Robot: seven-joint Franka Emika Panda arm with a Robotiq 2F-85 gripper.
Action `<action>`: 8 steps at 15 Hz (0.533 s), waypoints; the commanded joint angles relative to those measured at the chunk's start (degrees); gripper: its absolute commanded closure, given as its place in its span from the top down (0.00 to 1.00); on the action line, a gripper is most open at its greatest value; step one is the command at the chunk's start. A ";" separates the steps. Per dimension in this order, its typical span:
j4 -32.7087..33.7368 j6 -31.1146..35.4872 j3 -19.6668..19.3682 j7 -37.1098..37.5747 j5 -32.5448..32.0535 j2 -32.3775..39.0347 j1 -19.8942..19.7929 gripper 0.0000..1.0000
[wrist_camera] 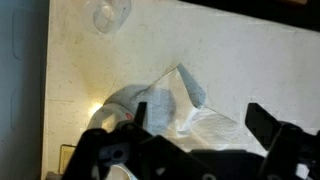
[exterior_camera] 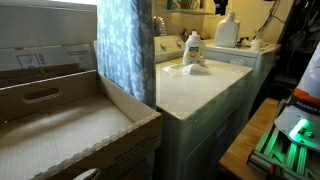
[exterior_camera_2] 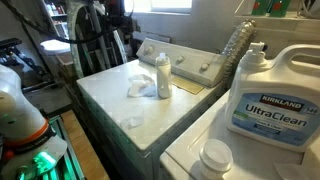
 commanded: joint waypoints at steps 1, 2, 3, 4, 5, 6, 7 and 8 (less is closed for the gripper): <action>0.11 -0.11 -0.27 0.12 -0.10 0.03 0.33 1.00; 0.11 -0.11 -0.28 0.12 -0.10 0.03 0.32 1.00; 0.11 -0.10 -0.28 0.12 -0.10 0.03 0.31 1.00; 0.11 -0.10 -0.28 0.12 -0.10 0.03 0.31 1.00; -0.98 -0.10 -1.53 -0.07 0.88 1.18 -0.29 1.00; -2.50 0.20 -2.35 -0.33 1.28 1.82 -0.72 1.00; -4.80 0.56 -3.14 -0.76 1.88 2.14 -1.01 1.00; -6.71 1.01 -3.74 -2.10 1.74 2.67 -1.11 1.00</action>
